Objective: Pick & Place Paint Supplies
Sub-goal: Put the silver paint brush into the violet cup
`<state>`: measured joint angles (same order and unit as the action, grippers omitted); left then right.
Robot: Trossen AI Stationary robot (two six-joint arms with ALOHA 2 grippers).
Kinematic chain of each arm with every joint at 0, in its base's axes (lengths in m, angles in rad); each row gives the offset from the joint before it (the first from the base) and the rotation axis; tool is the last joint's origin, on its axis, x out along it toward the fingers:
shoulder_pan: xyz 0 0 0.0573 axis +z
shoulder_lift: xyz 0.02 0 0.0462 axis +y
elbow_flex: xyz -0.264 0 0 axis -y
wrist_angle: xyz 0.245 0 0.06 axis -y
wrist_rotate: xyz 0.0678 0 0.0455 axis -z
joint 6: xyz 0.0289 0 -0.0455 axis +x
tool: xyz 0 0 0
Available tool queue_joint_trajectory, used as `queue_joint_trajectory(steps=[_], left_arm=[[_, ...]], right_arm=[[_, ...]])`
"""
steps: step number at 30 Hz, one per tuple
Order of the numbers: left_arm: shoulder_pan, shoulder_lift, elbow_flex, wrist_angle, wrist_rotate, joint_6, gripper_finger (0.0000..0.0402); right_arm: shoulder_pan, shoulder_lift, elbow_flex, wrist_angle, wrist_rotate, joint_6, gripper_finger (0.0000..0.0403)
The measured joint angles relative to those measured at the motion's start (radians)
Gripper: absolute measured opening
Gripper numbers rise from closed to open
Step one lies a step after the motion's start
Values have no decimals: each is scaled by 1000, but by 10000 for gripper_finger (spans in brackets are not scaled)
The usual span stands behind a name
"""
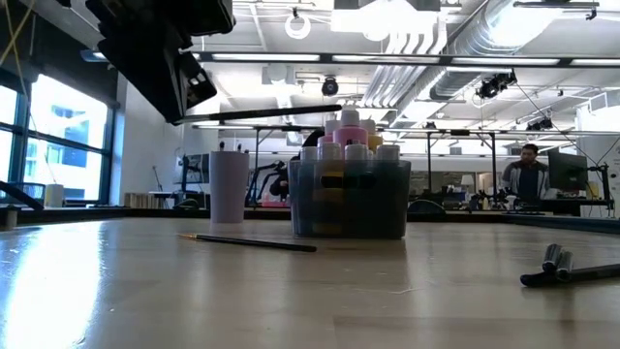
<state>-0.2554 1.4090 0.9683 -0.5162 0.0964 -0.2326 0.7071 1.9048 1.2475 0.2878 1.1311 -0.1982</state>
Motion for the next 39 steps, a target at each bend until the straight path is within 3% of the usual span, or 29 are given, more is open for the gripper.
queue_joint_trajectory(steps=[10,17,25,30,39], left_arm=[[0,0,0,0,25,-35,0],[0,0,0,23,29,-39,0],[0,0,0,68,78,-96,0],[0,0,0,72,78,-114,0],[0,0,0,81,77,-151,0]], right_arm=[[-21,92,5,2,-9,-2,2],[-27,98,5,6,-142,19,2],[-48,98,5,-5,-157,5,2],[-58,98,5,-79,-150,-13,2],[-100,98,4,-176,-277,14,13]])
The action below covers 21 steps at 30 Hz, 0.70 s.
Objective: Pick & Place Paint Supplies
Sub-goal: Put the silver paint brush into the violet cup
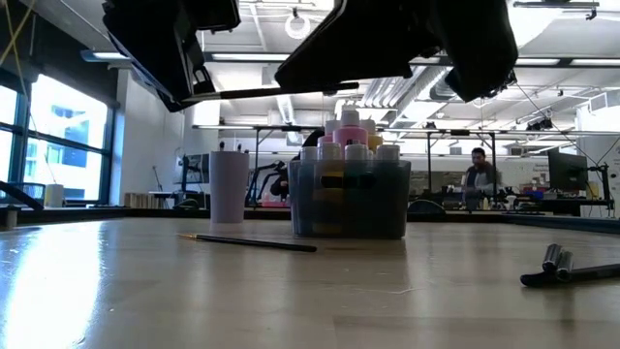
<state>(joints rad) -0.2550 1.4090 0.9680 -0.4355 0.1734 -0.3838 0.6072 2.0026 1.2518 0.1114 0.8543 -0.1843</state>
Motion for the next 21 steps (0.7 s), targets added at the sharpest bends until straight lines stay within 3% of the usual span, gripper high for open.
queue_joint_trajectory(steps=[6,11,14,21], left_arm=[[0,0,0,0,0,-38,0],[0,0,0,0,0,-53,0],[0,0,0,0,-2,-65,0],[0,0,0,-1,-2,-66,0]], right_arm=[[-1,0,0,7,13,-52,76],[7,0,0,19,118,-110,128],[6,0,0,19,156,-167,136],[-37,0,0,4,111,-179,115]])
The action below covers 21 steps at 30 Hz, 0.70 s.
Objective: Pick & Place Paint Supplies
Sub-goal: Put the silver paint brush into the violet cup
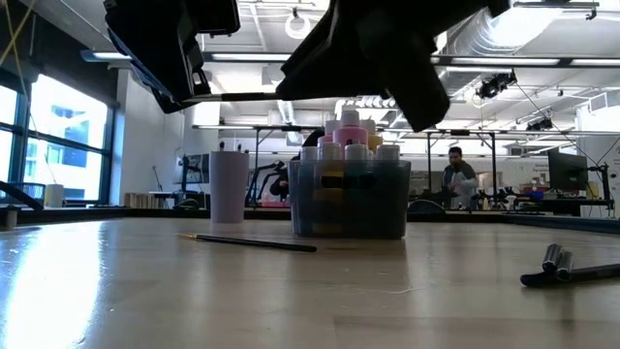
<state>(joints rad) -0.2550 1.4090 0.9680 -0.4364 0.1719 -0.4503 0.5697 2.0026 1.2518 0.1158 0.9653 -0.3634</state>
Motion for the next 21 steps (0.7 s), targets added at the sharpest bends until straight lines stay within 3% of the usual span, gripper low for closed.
queue_joint_trajectory(steps=[8,21], left_arm=[[0,0,0,0,0,0,0],[0,0,0,0,1,-1,0]], right_arm=[[-26,0,0,-29,-67,6,89],[-29,0,0,-60,-48,29,61]])
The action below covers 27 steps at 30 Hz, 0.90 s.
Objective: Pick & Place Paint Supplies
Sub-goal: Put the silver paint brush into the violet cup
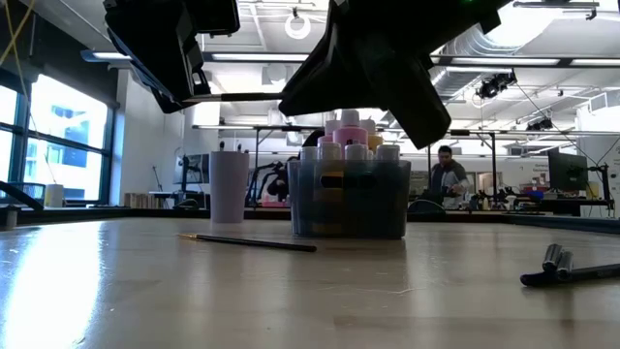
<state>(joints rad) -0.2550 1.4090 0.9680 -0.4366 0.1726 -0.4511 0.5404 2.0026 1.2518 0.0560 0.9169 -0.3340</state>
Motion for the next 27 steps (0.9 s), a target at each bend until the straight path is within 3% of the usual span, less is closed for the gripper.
queue_joint_trajectory(steps=[10,21,27], left_arm=[[0,0,0,1,0,0,0],[0,-7,0,24,-1,92,6],[0,-55,76,-64,-23,170,9]], right_arm=[[1,0,0,-2,-3,49,10],[10,-1,0,-7,31,49,7],[21,-33,0,-21,57,62,7]])
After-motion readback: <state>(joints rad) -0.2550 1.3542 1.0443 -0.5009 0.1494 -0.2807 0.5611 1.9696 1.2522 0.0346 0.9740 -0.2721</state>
